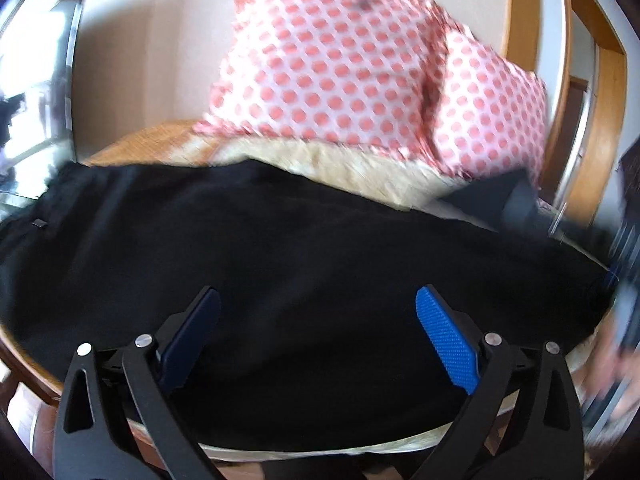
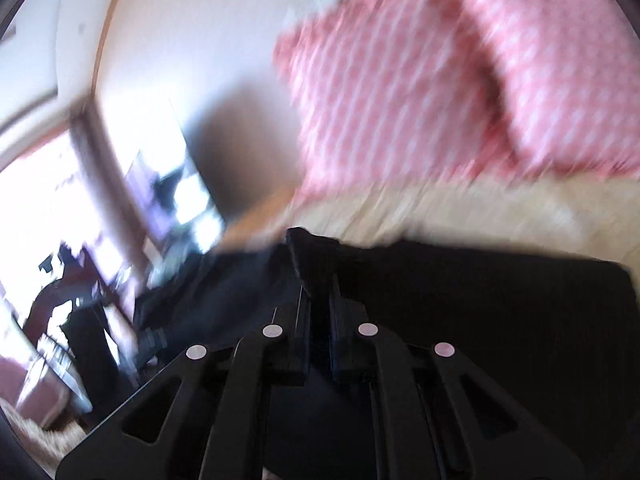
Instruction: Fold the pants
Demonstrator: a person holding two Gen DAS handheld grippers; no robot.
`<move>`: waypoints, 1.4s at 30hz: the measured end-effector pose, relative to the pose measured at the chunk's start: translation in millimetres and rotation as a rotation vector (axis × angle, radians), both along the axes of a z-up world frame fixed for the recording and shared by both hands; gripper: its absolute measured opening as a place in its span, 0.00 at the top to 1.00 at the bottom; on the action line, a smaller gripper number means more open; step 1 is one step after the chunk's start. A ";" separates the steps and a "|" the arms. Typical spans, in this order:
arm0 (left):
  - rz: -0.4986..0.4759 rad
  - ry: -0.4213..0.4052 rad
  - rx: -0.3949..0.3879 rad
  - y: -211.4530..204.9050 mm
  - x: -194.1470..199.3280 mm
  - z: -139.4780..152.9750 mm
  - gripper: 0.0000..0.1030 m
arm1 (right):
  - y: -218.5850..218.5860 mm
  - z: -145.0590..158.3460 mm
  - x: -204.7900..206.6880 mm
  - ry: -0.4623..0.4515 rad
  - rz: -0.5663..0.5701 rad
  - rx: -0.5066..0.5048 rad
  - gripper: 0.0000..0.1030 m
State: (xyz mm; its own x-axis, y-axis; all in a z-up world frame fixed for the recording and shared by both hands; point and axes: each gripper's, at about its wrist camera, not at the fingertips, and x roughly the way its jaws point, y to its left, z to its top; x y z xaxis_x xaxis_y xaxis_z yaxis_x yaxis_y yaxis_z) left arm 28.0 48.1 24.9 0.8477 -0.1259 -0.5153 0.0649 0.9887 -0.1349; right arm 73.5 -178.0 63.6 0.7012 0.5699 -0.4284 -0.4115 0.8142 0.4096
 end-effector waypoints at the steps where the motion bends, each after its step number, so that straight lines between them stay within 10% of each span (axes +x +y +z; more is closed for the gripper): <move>1: 0.016 -0.016 0.006 5.1 -3.1 3.7 0.04 | 11.2 -14.6 3.2 0.047 0.027 -0.015 0.93; 11: 0.147 -0.058 -0.025 49.2 -10.8 15.0 0.04 | 31.4 -9.9 7.3 0.046 0.058 0.072 0.93; 20: 0.236 -0.074 -0.004 76.3 -23.0 18.8 0.04 | 70.1 -33.2 -7.2 0.060 0.171 -0.159 0.93; 27: 0.385 -0.103 -0.045 126.9 -37.0 29.7 0.04 | 81.1 -23.5 -26.4 0.024 0.300 -0.215 0.65; 34: 0.528 -0.099 -0.083 172.0 -53.0 34.8 0.04 | 68.0 -10.5 -0.3 -0.022 0.088 -0.192 0.65; 42: 0.639 -0.015 -0.220 232.6 -56.6 26.1 0.04 | 86.8 -37.1 -6.0 0.028 0.184 -0.283 0.64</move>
State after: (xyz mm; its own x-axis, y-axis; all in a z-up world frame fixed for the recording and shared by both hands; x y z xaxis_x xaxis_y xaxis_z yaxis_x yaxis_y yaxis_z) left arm -28.6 280.7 50.9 0.7973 0.3022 -0.5225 -0.5202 0.7830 -0.3410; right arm 67.5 -91.2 26.4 0.5835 0.5416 -0.6052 -0.5538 0.8104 0.1912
